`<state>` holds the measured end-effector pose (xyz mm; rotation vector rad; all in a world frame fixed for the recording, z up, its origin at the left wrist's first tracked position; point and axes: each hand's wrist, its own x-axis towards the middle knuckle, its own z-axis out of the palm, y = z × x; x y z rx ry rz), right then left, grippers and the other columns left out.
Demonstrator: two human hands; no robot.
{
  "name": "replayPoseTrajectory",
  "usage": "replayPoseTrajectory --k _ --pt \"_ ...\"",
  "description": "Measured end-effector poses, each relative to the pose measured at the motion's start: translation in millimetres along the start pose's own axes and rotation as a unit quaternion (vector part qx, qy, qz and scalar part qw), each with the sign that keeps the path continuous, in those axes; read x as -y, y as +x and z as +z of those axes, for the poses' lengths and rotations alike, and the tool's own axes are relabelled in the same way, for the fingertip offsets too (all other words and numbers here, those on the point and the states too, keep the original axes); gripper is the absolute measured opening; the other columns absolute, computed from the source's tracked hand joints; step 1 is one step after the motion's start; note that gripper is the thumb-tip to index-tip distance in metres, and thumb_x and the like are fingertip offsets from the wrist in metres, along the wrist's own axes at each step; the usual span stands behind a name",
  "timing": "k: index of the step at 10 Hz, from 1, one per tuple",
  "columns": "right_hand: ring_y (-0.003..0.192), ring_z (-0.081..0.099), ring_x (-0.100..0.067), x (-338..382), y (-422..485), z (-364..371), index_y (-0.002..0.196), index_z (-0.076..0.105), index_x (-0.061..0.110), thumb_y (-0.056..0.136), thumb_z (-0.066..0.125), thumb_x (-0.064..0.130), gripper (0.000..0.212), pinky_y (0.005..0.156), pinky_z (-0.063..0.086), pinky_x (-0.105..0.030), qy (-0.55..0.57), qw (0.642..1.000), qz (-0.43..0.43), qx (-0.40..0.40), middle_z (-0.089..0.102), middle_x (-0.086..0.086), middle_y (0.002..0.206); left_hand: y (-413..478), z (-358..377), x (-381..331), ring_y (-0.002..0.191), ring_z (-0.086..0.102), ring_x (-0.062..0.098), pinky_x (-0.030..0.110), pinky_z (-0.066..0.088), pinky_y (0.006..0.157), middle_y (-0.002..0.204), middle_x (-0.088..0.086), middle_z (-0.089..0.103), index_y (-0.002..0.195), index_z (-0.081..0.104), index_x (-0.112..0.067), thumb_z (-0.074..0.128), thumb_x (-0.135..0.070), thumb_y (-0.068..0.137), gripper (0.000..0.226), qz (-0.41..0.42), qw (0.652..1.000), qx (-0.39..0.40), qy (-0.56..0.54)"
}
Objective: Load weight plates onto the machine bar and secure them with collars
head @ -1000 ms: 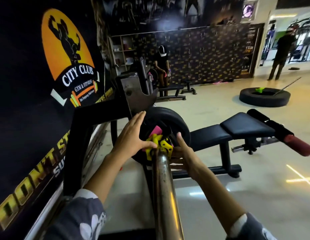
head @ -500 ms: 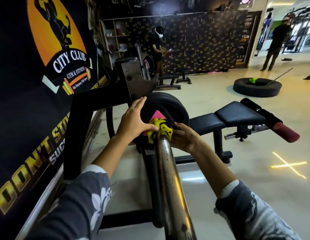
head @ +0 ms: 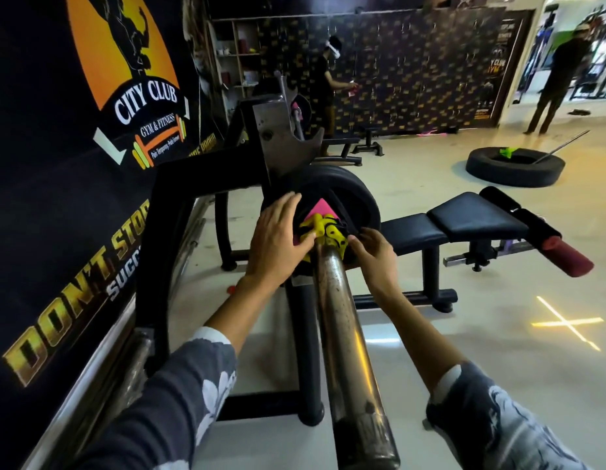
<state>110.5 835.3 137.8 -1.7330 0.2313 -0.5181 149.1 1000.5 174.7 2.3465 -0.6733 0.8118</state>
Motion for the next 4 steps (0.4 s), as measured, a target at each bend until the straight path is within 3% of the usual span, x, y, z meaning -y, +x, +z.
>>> replayPoseTrajectory --k 1,2,4 --pt "0.097 0.063 -0.021 0.5 -16.6 -6.6 0.112 0.058 0.010 0.089 0.059 0.027 0.028 0.086 0.053 -0.041 -0.111 0.989 -0.100 -0.016 0.066 -0.012 0.108 -25.3 7.5 -5.7 0.118 0.054 0.030 0.037 0.041 0.099 0.127 0.014 0.058 0.127 0.051 -0.005 0.063 -0.025 0.087 0.046 0.010 0.999 -0.028 -0.025" --pt "0.096 0.062 -0.021 -0.5 -36.9 -9.8 0.109 0.058 0.013 0.090 0.057 0.028 0.025 0.084 0.052 -0.042 -0.166 0.976 -0.138 0.007 0.062 -0.010 0.107 -43.0 6.3 -9.1 0.107 0.060 0.029 0.035 0.046 0.089 0.117 0.013 0.063 0.121 0.056 -0.007 0.058 -0.027 0.090 0.037 0.003 0.998 -0.044 -0.045" --pt "0.094 0.059 -0.014 3.1 -63.9 -24.6 0.112 0.057 0.012 0.090 0.057 0.032 0.030 0.079 0.049 -0.026 -0.171 0.968 -0.182 0.023 0.061 -0.007 0.109 -74.0 -8.2 -21.9 0.104 0.061 0.027 0.036 0.053 0.081 0.116 0.015 0.062 0.121 0.055 -0.005 0.054 -0.030 0.093 0.038 -0.006 0.997 -0.044 -0.059"
